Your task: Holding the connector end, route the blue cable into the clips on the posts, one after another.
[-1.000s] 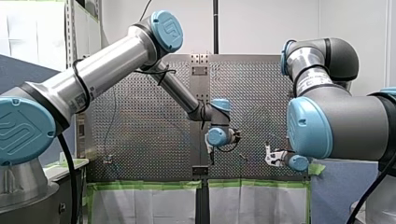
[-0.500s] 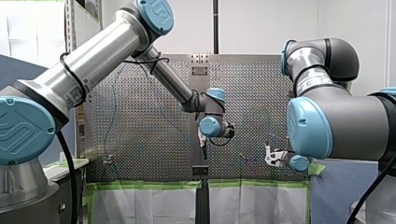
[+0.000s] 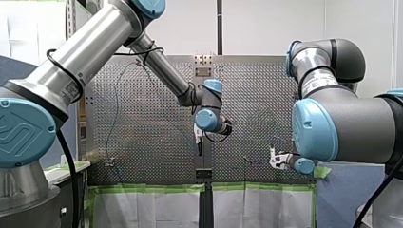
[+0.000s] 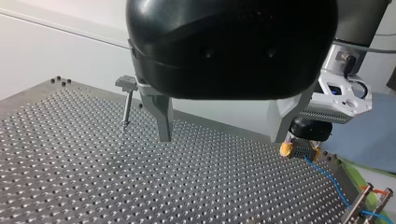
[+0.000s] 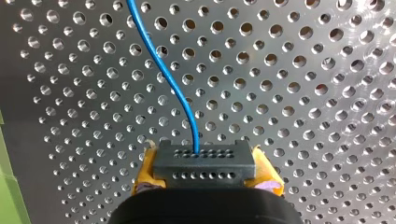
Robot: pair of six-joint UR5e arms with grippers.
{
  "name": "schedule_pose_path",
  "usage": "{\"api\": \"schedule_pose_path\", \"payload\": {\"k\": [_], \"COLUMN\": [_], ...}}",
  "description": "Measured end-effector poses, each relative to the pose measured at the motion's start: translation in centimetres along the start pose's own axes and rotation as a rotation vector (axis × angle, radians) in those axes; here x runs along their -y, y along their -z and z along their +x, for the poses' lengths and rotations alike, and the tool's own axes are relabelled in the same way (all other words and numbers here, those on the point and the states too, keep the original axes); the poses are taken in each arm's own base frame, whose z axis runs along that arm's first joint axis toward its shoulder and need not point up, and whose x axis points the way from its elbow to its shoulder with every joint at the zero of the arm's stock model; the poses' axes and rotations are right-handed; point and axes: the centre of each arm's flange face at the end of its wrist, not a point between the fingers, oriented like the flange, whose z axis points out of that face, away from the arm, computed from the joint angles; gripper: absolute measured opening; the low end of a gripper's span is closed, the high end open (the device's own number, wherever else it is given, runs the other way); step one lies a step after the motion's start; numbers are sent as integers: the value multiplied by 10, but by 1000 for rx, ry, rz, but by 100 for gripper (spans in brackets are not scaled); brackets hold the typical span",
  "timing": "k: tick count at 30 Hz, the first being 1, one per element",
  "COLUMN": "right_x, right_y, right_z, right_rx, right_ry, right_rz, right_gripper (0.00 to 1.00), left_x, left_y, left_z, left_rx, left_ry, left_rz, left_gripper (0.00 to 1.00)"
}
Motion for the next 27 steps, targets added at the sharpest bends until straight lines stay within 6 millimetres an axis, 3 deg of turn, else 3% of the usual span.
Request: {"api": "schedule_pose_path", "payload": {"k": [17, 27], "right_x": [0, -11], "right_y": [0, 3], "right_z": [0, -1], "right_rx": [0, 31], "right_ry": [1, 18], "right_rz": [0, -32], "right_gripper": [0, 0], "left_x": [-19, -39], "left_y": [47, 68], "left_z": [-31, -55], "left_rx": [24, 105], "left_ry": [20, 83], "left_rz": [-19, -44], "left_gripper": [100, 100]}}
